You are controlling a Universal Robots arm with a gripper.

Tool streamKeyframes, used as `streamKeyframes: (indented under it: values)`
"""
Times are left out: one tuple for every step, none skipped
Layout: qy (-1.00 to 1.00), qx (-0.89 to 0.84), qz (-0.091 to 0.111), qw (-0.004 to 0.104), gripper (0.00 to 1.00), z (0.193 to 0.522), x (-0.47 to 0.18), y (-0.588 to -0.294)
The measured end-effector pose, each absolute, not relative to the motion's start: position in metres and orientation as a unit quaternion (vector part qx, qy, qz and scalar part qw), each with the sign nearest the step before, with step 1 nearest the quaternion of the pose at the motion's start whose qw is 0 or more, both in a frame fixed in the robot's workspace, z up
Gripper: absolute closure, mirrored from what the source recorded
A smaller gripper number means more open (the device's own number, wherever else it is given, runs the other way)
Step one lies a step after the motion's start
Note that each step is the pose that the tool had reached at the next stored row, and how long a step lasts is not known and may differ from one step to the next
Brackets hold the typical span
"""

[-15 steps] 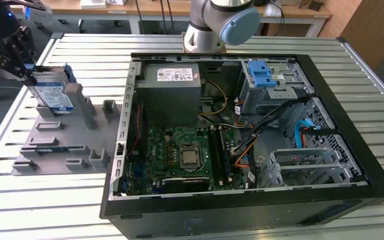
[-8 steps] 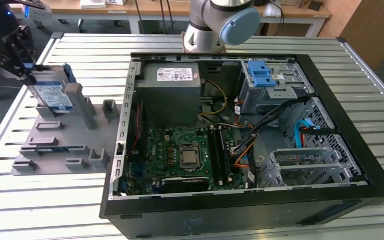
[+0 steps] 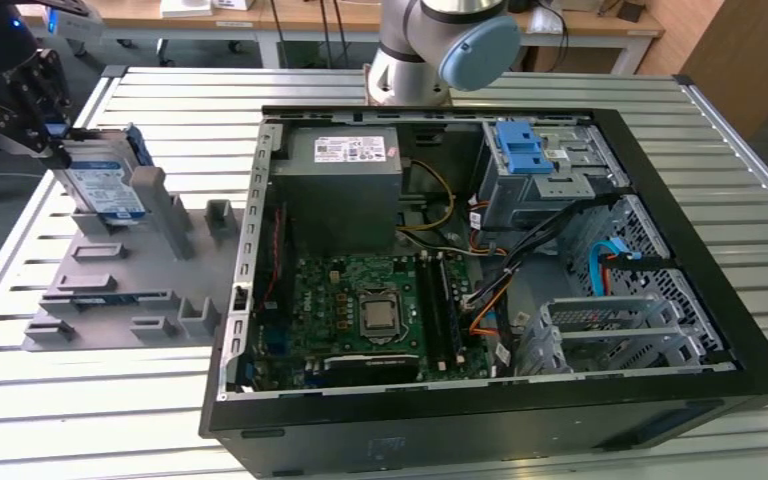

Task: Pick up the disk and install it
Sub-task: 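Pick up the disk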

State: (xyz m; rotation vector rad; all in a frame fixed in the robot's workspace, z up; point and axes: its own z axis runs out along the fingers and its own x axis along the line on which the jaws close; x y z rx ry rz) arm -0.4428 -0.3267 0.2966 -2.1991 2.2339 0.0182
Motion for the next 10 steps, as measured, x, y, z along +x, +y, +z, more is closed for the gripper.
streamKeyframes:
  values:
    - [0.713,-0.702,0.006,0.003,0.64,0.2966,-0.4428,-0.3267]
    - [0.713,-0.702,0.006,0.003,0.64,0.2967,-0.4428,-0.3267]
    - [0.713,-0.702,0.006,0.003,0.64,0.2967,-0.4428,-0.3267]
    - [0.713,-0.702,0.006,0.003,0.64,0.2982,-0.4428,-0.3267]
    - [0.713,-0.702,0.006,0.003,0.64,0.2991,-0.4428,-0.3267]
    - [0.713,-0.702,0.006,0.003,0.64,0.2992,-0.4428,-0.3267]
    - [0.713,-0.702,0.006,0.003,0.64,0.2993,-0.4428,-0.3267]
    - [0.713,-0.702,0.006,0.003,0.64,0.2994,-0.4428,-0.3267]
    - [0.713,-0.702,0.006,0.003,0.64,0.2994,-0.4428,-0.3267]
    - [0.713,-0.702,0.006,0.003,0.64,0.2995,-0.4428,-0.3267]
